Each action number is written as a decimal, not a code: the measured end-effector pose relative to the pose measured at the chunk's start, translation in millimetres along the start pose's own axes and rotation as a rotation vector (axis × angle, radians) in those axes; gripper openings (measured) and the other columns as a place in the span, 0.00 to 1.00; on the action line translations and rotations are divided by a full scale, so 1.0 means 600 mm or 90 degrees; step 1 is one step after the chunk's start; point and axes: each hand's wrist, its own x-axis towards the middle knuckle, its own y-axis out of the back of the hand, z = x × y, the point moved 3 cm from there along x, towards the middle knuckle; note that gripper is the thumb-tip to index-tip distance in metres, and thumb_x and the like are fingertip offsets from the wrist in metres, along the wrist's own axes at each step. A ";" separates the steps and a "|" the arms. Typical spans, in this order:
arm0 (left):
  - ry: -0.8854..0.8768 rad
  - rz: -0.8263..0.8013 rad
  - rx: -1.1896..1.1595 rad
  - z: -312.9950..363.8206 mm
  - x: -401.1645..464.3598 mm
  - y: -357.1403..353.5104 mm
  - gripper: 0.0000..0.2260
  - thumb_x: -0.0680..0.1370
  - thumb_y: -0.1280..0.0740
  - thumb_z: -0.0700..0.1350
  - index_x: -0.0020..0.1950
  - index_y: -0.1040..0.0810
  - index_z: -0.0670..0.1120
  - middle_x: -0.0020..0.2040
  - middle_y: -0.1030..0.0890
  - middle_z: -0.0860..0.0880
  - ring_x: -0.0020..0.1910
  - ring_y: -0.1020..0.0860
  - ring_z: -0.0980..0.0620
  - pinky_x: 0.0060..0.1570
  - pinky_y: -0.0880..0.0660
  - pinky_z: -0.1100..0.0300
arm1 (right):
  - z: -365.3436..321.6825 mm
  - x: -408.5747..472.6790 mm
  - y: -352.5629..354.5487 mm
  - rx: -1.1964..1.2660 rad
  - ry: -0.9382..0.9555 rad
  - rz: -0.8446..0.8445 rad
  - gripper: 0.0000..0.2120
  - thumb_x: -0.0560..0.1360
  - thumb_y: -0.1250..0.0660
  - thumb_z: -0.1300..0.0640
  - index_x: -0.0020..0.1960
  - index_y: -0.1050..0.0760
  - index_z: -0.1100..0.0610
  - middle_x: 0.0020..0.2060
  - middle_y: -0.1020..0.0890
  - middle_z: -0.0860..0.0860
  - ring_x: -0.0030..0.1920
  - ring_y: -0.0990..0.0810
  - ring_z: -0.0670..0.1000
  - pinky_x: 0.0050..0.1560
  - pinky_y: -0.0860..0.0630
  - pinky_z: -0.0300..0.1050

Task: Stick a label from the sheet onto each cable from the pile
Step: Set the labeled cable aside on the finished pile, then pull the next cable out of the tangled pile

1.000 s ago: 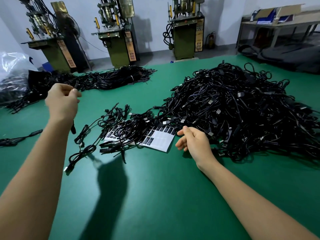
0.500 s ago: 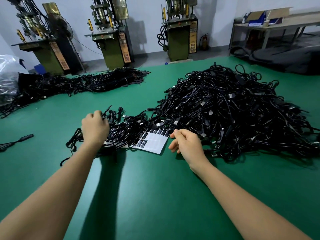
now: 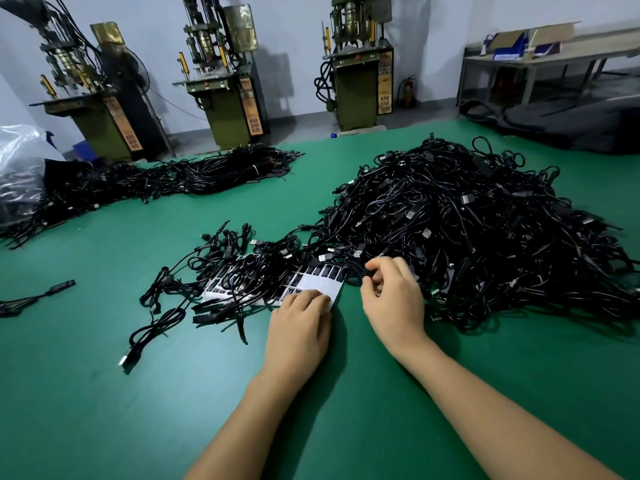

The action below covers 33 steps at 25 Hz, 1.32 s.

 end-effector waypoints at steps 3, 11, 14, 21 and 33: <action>-0.007 0.002 -0.023 -0.007 0.001 0.005 0.05 0.77 0.33 0.40 0.50 0.20 0.43 0.52 0.20 0.49 0.48 0.25 0.43 0.46 0.26 0.47 | 0.001 0.023 0.018 -0.138 0.064 -0.001 0.14 0.74 0.32 0.63 0.59 0.23 0.60 0.50 0.24 0.56 0.50 0.25 0.58 0.45 0.27 0.49; 0.003 0.026 -0.026 -0.005 0.004 0.004 0.05 0.78 0.34 0.41 0.49 0.19 0.42 0.50 0.19 0.48 0.46 0.25 0.42 0.45 0.25 0.47 | -0.021 0.085 -0.016 -0.437 0.157 -0.186 0.20 0.74 0.37 0.68 0.62 0.30 0.54 0.52 0.28 0.54 0.52 0.31 0.56 0.37 0.36 0.46; 0.004 0.025 -0.027 -0.005 0.004 0.005 0.04 0.77 0.33 0.38 0.48 0.19 0.41 0.50 0.18 0.47 0.46 0.24 0.41 0.44 0.25 0.47 | -0.018 0.094 -0.024 -0.433 0.157 -0.204 0.11 0.76 0.37 0.66 0.57 0.29 0.56 0.49 0.24 0.53 0.50 0.29 0.56 0.35 0.37 0.46; -0.002 0.025 -0.027 -0.003 0.006 0.006 0.05 0.77 0.33 0.38 0.50 0.18 0.40 0.50 0.18 0.46 0.47 0.23 0.41 0.47 0.25 0.49 | -0.066 0.105 0.032 -0.014 0.154 -0.002 0.11 0.80 0.37 0.57 0.59 0.21 0.59 0.47 0.18 0.55 0.47 0.20 0.56 0.48 0.25 0.52; 0.052 0.042 -0.157 -0.004 0.005 0.011 0.06 0.79 0.35 0.41 0.53 0.20 0.43 0.48 0.18 0.50 0.48 0.23 0.49 0.47 0.26 0.57 | -0.057 0.012 0.037 0.638 -0.222 0.058 0.06 0.80 0.42 0.64 0.45 0.32 0.58 0.24 0.24 0.49 0.29 0.20 0.52 0.31 0.27 0.42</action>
